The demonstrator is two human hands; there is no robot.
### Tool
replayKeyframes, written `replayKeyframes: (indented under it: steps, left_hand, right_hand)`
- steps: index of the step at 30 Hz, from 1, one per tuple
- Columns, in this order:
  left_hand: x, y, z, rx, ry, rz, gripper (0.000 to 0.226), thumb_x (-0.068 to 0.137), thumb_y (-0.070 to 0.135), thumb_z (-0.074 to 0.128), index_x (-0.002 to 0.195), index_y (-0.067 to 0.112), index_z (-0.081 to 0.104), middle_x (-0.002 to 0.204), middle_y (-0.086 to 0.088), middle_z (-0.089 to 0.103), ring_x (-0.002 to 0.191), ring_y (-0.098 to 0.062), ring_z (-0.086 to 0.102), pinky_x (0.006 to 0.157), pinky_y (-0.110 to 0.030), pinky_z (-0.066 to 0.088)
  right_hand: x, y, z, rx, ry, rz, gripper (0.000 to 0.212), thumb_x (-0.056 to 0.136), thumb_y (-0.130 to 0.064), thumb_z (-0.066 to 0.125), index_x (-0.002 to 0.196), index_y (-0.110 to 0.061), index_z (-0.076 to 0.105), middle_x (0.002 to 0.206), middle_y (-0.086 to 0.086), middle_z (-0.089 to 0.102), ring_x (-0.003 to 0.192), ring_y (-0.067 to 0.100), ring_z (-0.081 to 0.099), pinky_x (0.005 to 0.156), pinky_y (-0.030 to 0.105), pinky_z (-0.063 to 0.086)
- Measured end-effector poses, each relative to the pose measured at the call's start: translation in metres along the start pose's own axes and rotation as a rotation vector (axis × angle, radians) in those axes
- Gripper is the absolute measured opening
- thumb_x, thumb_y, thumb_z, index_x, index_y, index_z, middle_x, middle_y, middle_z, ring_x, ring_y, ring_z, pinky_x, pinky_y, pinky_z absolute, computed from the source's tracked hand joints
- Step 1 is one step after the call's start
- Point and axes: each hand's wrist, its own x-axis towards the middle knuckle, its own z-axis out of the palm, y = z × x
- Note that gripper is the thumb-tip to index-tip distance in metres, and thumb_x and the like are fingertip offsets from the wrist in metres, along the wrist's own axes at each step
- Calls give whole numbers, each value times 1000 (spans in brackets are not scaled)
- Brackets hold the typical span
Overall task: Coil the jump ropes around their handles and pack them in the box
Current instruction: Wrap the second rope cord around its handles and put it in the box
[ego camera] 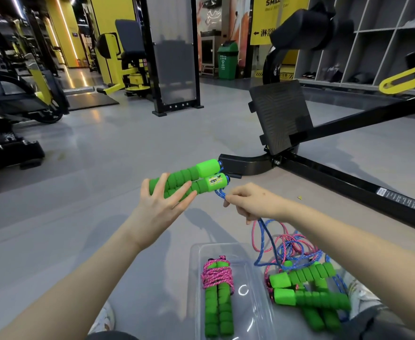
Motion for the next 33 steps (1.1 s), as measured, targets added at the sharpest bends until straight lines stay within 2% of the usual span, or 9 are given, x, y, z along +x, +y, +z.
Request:
replayKeyframes:
  steps: [3, 9, 17, 24, 26, 28, 30, 32, 33]
  left_hand:
    - [1, -2, -1, 6, -39, 36, 63, 71, -1, 34, 131, 14, 46, 131, -8, 58, 103, -50, 53, 70, -51, 45]
    - [3, 13, 1, -58, 47, 220, 51, 97, 1, 17, 137, 16, 44, 139, -7, 50, 108, -50, 51, 75, -56, 44]
    - [20, 47, -24, -200, 277, 268, 39, 100, 8, 41, 137, 21, 45, 138, -3, 50, 115, -46, 46, 83, -54, 45]
    - [32, 46, -41, -272, 410, 206, 37, 99, 10, 48, 135, 20, 46, 137, -2, 47, 116, -45, 48, 87, -54, 44]
    - [39, 47, -46, -312, 433, 143, 38, 99, 8, 47, 134, 21, 45, 138, -2, 45, 116, -46, 46, 87, -54, 42]
    - [48, 48, -50, -314, 412, 78, 41, 99, 1, 35, 134, 20, 44, 138, -2, 43, 116, -48, 44, 84, -54, 42]
    - [51, 47, -50, -280, 376, 18, 45, 101, 0, 19, 133, 20, 43, 137, -3, 43, 114, -49, 45, 81, -53, 43]
    - [47, 43, -44, -262, 341, -32, 49, 100, 0, 12, 134, 19, 42, 138, -3, 42, 113, -48, 44, 78, -51, 43]
    - [43, 41, -39, -251, 318, -53, 51, 98, 0, 12, 135, 19, 41, 139, -4, 40, 113, -48, 42, 77, -50, 42]
  right_hand:
    - [-4, -10, -18, -116, -67, -19, 19, 96, -18, 46, 89, -11, 62, 57, 1, 37, 40, 4, 35, 47, 20, 43]
    - [1, -11, -40, -463, 152, -277, 39, 90, -28, 57, 53, -18, 51, 54, 0, 42, 51, 10, 35, 52, 24, 30]
    - [-7, -6, -62, -178, 198, -306, 37, 92, -27, 58, 63, -4, 61, 53, 1, 45, 50, 8, 37, 50, 18, 30]
    - [-13, 12, -71, 521, -113, -111, 38, 91, -32, 50, 57, -16, 54, 57, -1, 48, 49, 13, 37, 50, 29, 26]
    - [-5, 26, -62, 546, 46, 25, 32, 96, -17, 42, 68, -14, 58, 68, 4, 54, 59, 13, 52, 65, 33, 49]
    - [-8, 46, -57, 654, 96, -35, 31, 99, -2, 27, 104, 2, 57, 110, 21, 57, 103, 31, 55, 101, 44, 37]
    - [-3, 41, -34, 749, 254, -13, 35, 97, 2, 27, 122, 11, 48, 132, 28, 46, 123, 36, 45, 101, 40, 34]
    - [1, 14, -22, 984, 209, -35, 20, 80, -7, 56, 89, -12, 73, 90, 14, 68, 77, 22, 65, 67, 31, 49]
    - [-8, 11, -21, 996, 104, -169, 16, 76, -12, 62, 67, -22, 70, 63, 1, 61, 50, 12, 53, 52, 25, 40]
